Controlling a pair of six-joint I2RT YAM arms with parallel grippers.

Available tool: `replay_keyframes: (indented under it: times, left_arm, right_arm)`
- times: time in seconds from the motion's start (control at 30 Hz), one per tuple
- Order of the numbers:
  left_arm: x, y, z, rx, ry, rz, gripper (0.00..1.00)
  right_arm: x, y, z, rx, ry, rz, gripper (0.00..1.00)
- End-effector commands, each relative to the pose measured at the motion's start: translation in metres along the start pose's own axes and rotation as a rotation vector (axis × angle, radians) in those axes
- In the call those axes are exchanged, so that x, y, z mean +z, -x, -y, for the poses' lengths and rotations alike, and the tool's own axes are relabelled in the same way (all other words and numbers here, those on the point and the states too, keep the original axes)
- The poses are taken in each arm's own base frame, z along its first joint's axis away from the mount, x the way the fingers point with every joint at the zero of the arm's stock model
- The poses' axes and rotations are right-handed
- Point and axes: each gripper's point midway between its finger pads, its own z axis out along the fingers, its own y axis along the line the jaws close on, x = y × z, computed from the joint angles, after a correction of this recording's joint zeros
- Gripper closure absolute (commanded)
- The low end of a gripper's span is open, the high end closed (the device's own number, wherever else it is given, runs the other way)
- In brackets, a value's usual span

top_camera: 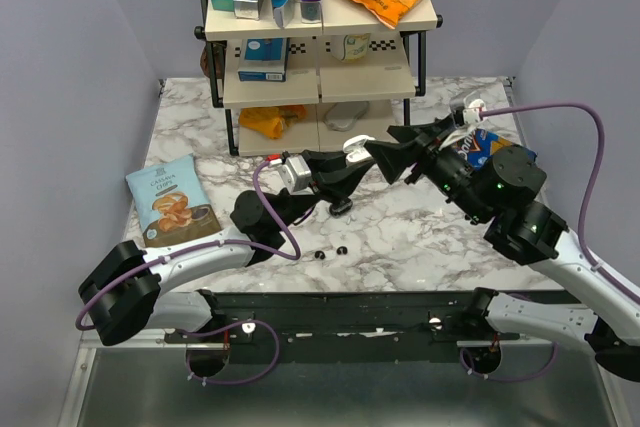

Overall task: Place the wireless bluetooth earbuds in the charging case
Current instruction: Place the earbud in the charging case.

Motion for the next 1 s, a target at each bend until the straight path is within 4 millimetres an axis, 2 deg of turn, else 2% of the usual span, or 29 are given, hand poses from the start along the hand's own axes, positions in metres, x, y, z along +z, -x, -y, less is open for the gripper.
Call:
replay_keyframes:
  times: [0.0,0.13,0.43,0.97]
  left_arm:
    - [0.0,0.025,0.005,0.029,-0.025,0.074,1.0]
    - [-0.003,0.025,0.006,0.04,-0.03,0.069,1.0]
    - [-0.004,0.025,0.012,0.04,-0.06,0.069,1.0]
    - [-0.008,0.024,0.016,0.035,-0.078,0.068,1.0]
  right_arm:
    - [-0.017,0.012,0.015,-0.013,-0.079,0.034,0.33]
    - [-0.026,0.006,0.028,-0.065,-0.129,0.018,0.35]
    - [-0.018,-0.009,0.037,-0.096,-0.177,-0.051,0.35]
    - [-0.011,-0.006,0.044,-0.111,-0.228,-0.048,0.34]
